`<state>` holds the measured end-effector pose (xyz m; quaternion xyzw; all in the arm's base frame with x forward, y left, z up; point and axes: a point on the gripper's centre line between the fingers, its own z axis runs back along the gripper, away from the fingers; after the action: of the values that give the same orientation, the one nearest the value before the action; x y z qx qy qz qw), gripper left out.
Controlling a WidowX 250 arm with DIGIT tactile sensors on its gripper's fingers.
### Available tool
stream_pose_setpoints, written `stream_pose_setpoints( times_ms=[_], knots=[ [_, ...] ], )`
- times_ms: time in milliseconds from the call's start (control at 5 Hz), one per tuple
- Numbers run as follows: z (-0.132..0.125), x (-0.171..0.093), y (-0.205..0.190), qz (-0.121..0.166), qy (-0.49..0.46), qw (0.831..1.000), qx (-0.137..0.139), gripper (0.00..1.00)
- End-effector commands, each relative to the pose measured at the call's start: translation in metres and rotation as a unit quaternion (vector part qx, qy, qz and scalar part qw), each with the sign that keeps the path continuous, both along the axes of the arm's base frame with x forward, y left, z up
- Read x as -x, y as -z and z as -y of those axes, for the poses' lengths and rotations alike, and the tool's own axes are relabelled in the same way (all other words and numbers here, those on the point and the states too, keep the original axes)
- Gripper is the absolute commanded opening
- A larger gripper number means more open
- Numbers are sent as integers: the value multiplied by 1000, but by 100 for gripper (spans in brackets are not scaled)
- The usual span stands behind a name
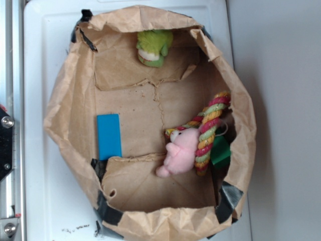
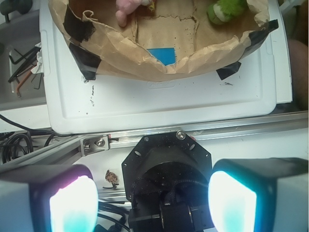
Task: Grab the multicolored rope.
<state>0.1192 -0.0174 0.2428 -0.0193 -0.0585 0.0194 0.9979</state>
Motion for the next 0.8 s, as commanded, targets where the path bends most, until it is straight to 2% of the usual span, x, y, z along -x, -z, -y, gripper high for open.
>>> stream_pose_setpoints(
  times_ms=[0,200,600],
  knots=[
    [0,0,0,0,0,1000,0,100],
    [6,-31,1,7,-15,1000,11,100],
    [7,-83,13,28,-38,999,14,100]
  ],
)
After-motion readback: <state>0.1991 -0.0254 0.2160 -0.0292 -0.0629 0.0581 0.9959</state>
